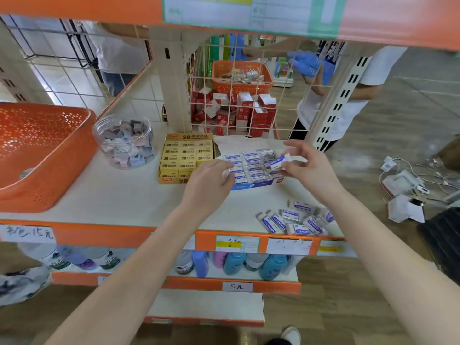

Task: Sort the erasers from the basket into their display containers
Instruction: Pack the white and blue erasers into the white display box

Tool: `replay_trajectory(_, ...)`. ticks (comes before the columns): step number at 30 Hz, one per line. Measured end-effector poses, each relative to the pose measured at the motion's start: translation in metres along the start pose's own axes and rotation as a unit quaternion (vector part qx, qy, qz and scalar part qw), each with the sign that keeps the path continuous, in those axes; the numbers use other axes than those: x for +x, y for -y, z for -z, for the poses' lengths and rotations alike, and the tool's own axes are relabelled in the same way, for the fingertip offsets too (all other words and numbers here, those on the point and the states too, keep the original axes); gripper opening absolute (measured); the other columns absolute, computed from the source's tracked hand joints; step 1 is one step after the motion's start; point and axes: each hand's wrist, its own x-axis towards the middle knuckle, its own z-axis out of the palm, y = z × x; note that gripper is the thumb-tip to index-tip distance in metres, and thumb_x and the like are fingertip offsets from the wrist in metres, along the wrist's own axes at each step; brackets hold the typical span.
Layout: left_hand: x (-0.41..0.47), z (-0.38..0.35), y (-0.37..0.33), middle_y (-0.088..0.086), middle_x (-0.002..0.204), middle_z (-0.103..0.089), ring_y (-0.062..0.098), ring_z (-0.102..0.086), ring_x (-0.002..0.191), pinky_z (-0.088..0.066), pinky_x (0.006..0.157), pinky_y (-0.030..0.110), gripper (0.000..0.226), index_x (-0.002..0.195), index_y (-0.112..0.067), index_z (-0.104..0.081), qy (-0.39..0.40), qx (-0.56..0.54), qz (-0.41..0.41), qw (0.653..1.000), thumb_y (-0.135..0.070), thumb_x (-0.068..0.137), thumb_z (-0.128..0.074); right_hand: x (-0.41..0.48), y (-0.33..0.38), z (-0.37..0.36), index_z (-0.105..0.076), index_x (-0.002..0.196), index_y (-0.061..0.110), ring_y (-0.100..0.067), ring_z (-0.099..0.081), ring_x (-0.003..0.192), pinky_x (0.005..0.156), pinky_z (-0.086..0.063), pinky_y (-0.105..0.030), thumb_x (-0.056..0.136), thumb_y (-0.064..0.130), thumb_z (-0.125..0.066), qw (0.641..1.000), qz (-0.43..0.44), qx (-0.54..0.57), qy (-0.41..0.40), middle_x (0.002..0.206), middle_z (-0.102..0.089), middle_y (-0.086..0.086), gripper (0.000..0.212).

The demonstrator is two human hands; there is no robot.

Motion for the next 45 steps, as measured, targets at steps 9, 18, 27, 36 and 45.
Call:
replay_trajectory(9, 0.017, -0.027, -0.002, -0.005, 0.150, -0.035, 0.017, -0.031, 0.136, -0.026, 0.106, 0.037, 0.054, 0.140, -0.026, -0.044, 0.083, 0.229, -0.129, 0.961, -0.052, 0.098, -0.024, 0.025, -0.004, -0.006, -0.061, 0.119, 0.018, -0.008, -0.061, 0.074, 0.080, -0.050, -0.020, 0.085, 0.010, -0.058, 0.930, 0.141, -0.339, -0.011, 0.102, -0.068, 0.002, 0.036)
replay_trajectory(18, 0.017, -0.037, 0.010, -0.005, 0.132, -0.057, 0.018, -0.053, 0.118, -0.041, 0.095, 0.036, 0.062, 0.126, -0.019, -0.061, 0.024, 0.217, -0.148, 0.965, -0.054, 0.092, -0.022, 0.033, -0.013, -0.014, -0.066, 0.109, 0.009, -0.016, -0.058, 0.087, 0.074, -0.039, -0.019, 0.084, 0.022, -0.069, 0.943, 0.053, -0.314, 0.097, 0.098, -0.066, -0.002, 0.028)
replay_trajectory(27, 0.015, -0.037, 0.009, -0.005, 0.128, -0.062, 0.014, -0.057, 0.115, -0.045, 0.093, 0.029, 0.060, 0.117, -0.016, -0.068, -0.019, 0.207, -0.145, 0.967, -0.052, 0.090, -0.027, 0.054, -0.017, -0.002, -0.057, 0.128, 0.007, -0.031, -0.050, 0.108, 0.085, -0.029, -0.020, 0.096, 0.013, -0.049, 0.874, 0.164, -0.446, 0.101, 0.116, -0.056, -0.016, 0.034)
replay_trajectory(36, 0.015, -0.041, 0.013, -0.009, 0.134, -0.056, 0.015, -0.053, 0.117, -0.042, 0.091, 0.037, 0.057, 0.123, -0.022, -0.064, -0.015, 0.193, -0.135, 0.972, -0.053, 0.091, -0.029, 0.059, -0.030, -0.018, -0.072, 0.103, 0.008, -0.026, -0.055, 0.099, 0.084, -0.037, -0.028, 0.086, 0.016, -0.065, 0.886, 0.169, -0.428, 0.046, 0.107, -0.064, -0.010, 0.019)
replay_trajectory(45, 0.014, -0.043, 0.013, -0.011, 0.133, -0.057, 0.016, -0.051, 0.115, -0.040, 0.090, 0.038, 0.053, 0.121, -0.022, -0.065, -0.024, 0.177, -0.137, 0.974, -0.052, 0.091, -0.032, 0.057, -0.027, -0.020, -0.072, 0.106, 0.006, -0.029, -0.056, 0.099, 0.083, -0.036, -0.021, 0.089, 0.007, -0.060, 0.903, 0.136, -0.404, 0.047, 0.107, -0.061, -0.013, 0.020)
